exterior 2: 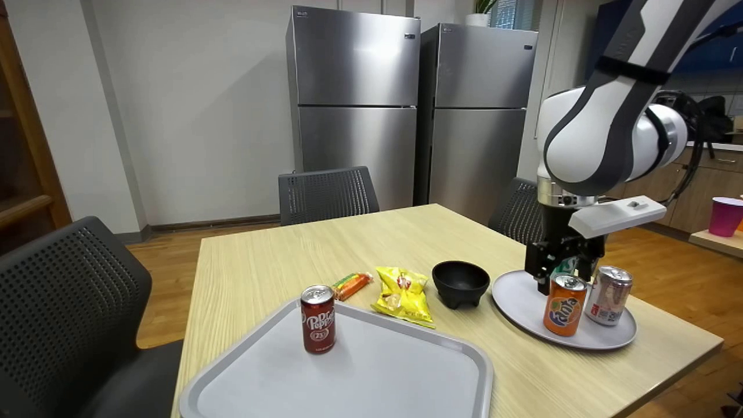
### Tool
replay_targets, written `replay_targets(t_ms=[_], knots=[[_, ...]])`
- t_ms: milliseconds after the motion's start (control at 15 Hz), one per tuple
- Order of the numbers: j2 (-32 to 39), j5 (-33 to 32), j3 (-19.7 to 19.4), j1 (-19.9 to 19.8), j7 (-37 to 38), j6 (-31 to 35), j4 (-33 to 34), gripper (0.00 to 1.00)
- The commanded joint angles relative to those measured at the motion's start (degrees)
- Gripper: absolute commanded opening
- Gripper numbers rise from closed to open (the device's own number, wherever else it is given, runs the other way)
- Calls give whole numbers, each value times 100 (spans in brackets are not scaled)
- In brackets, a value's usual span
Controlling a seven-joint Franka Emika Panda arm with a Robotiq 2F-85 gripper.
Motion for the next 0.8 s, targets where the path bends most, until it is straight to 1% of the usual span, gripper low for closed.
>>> replay_targets(t_ms=[0,200,467,533,667,733], knots=[[153,-37,-76,70,72,68,95,100],[196,124,5,-18,-66,145,80,100],[250,170,5,-18,-101,268,85,100],[257,181,11,-23,-116,299,82,79],[284,192,3,-21,-122,374,82,66],[297,203,2,-23,-129,403,86,56]])
